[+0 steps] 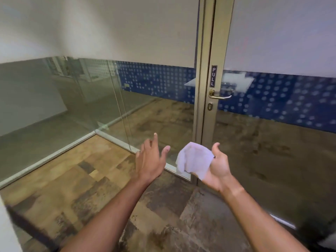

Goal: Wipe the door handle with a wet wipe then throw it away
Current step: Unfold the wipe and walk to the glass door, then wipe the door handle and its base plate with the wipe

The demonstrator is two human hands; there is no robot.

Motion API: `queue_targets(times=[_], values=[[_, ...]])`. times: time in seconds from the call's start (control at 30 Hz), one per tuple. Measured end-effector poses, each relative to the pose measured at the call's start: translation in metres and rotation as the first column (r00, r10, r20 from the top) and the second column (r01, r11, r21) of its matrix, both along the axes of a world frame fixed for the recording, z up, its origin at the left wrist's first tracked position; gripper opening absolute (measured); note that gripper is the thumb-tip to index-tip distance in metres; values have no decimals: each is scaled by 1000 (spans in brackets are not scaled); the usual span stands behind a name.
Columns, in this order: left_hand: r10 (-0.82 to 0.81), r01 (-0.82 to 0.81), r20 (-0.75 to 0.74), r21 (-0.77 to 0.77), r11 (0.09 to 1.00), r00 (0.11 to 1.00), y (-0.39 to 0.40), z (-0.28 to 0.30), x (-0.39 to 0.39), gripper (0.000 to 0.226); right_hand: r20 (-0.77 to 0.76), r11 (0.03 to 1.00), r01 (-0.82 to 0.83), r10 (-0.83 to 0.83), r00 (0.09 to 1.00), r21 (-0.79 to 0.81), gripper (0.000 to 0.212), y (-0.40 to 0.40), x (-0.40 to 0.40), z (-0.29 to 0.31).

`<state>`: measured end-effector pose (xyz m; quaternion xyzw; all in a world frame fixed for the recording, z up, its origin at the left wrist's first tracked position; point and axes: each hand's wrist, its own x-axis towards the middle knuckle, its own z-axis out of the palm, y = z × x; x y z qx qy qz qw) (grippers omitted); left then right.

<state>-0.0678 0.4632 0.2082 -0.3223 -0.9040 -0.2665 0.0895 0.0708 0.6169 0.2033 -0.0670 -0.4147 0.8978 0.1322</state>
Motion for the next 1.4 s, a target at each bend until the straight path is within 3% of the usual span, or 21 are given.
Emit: queue_targets(times=[0.17, 0.3, 0.4, 0.5, 0.57, 0.7, 0.8, 0.93, 1.07, 1.17, 1.27, 1.4], values=[[-210, 201, -281, -61, 978, 936, 52, 3, -9, 70, -117, 975, 126, -105, 988, 185, 76, 34, 6, 8], [-322, 306, -362, -102, 947, 875, 103, 3, -29, 73, -89, 907, 307, -293, 952, 290, 55, 65, 0, 8], [-369, 354, -386, -114, 928, 845, 139, -1, -51, 74, -59, 851, 349, -356, 933, 392, 45, 85, -10, 14], [-412, 402, -400, -115, 909, 818, 175, 2, -76, 76, 37, 754, 525, -584, 811, 394, 42, 113, -24, 10], [-431, 426, -398, -107, 898, 810, 202, 6, -102, 78, 14, 669, 580, -661, 750, 465, 39, 133, -42, 12], [-478, 473, -397, -118, 873, 784, 238, 8, -144, 79, -153, 478, 546, -640, 753, 688, 18, 156, -72, 26], [-509, 503, -386, -126, 855, 769, 268, 3, -175, 81, -155, 428, 546, -668, 728, 720, 12, 177, -91, 25], [-529, 528, -374, -115, 842, 762, 311, -1, -208, 80, -66, 292, 400, -732, 678, 869, 54, 210, -110, 24], [-540, 548, -365, -92, 831, 758, 351, -5, -233, 81, -124, -17, 152, -670, 732, 988, 73, 243, -125, 34], [-547, 561, -357, -73, 824, 757, 387, -7, -254, 81, -153, -161, 64, -630, 761, 985, 77, 274, -140, 38], [-549, 566, -344, -57, 822, 762, 422, -8, -273, 80, -188, -184, 91, -629, 755, 979, 55, 303, -158, 36], [-549, 573, -351, -43, 819, 759, 460, -5, -292, 79, -278, -196, 197, -714, 643, 961, 36, 334, -183, 30]])
